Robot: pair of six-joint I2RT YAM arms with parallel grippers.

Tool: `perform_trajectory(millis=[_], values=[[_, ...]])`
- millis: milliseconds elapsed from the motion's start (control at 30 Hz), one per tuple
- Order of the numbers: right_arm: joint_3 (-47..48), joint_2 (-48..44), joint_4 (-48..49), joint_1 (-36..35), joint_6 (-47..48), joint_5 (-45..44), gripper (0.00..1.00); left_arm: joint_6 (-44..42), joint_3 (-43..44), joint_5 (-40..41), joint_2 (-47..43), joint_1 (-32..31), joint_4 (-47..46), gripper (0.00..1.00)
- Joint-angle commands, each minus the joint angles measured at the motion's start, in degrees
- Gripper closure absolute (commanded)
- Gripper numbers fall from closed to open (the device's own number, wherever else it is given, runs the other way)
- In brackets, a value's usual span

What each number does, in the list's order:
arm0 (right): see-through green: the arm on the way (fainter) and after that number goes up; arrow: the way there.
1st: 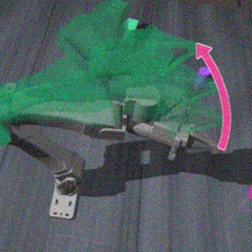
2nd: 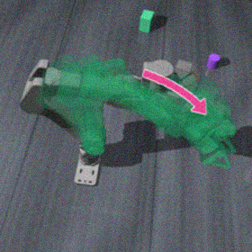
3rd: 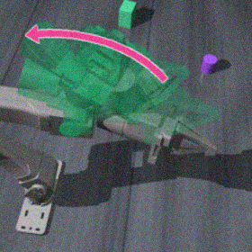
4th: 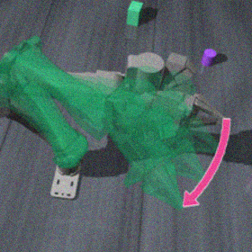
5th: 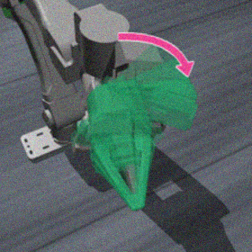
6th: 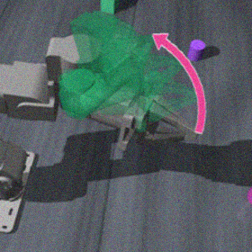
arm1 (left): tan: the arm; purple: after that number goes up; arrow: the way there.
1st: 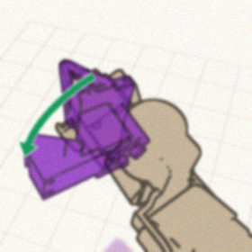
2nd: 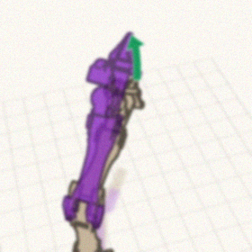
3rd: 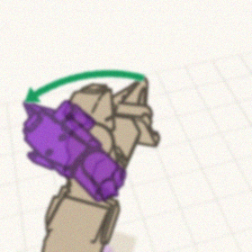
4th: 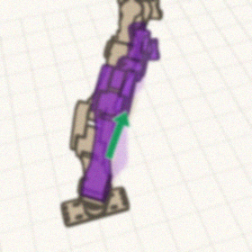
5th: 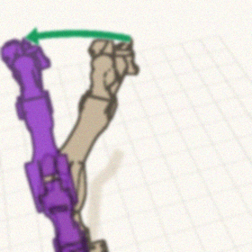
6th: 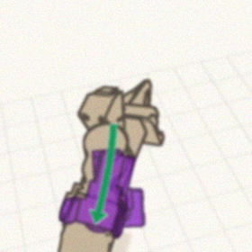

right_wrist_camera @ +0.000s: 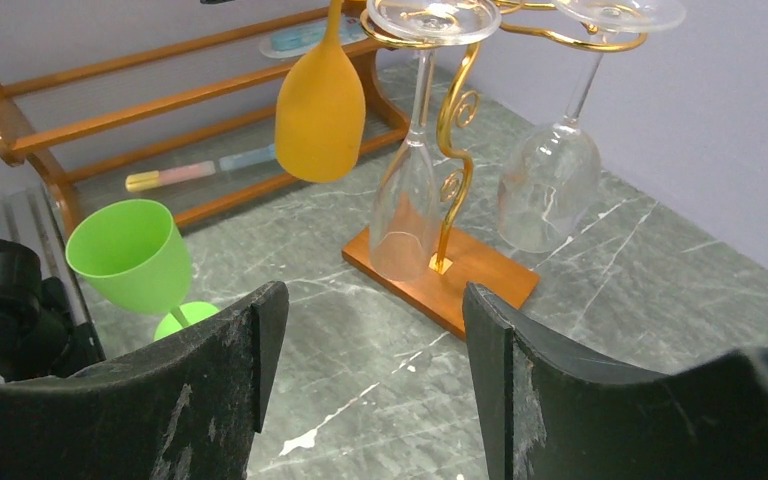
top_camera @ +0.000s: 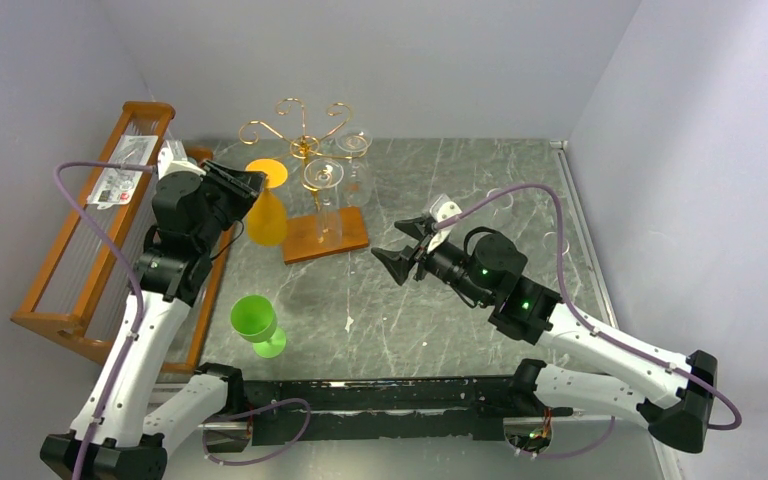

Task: Place the wine glass upside down on the wine glass rack

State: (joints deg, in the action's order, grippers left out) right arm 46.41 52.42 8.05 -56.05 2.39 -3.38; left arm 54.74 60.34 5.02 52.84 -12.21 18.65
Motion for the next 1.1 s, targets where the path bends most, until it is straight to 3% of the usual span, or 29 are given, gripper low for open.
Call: perform_trajectory(millis=[0,300,467,567,767,900,1067], values=[[2.56,0.71,-2.78,-0.22,-2.99,0.84,0.32,-4.05,2.17,-1.45,-0.61,0.52,7.2,0.67],[3.01,2.7,-5.42,-0.19,-10.22,3.16,0.31,-9.19,4.08,1.32,-4.6,0.52,15.46,0.38],[2.46,3.82,-3.62,-0.16,-15.97,0.09,0.32,-12.42,0.88,4.83,-11.0,0.52,18.03,0.2],[2.1,5.8,-2.04,-0.2,-18.82,2.88,0.32,-16.03,1.8,6.74,-13.93,0.52,18.53,0.11],[2.34,13.81,2.86,-1.21,-26.02,12.37,0.34,-22.41,3.97,7.1,-17.45,0.52,17.92,0.06],[3.3,19.47,5.32,-9.2,-28.89,1.57,0.34,-25.13,3.7,4.03,-18.69,0.52,16.65,0.06],[10.22,27.19,0.04,-19.56,-33.76,-17.3,0.34,-26.76,5.55,6.11,-19.12,0.52,18.93,0.07]])
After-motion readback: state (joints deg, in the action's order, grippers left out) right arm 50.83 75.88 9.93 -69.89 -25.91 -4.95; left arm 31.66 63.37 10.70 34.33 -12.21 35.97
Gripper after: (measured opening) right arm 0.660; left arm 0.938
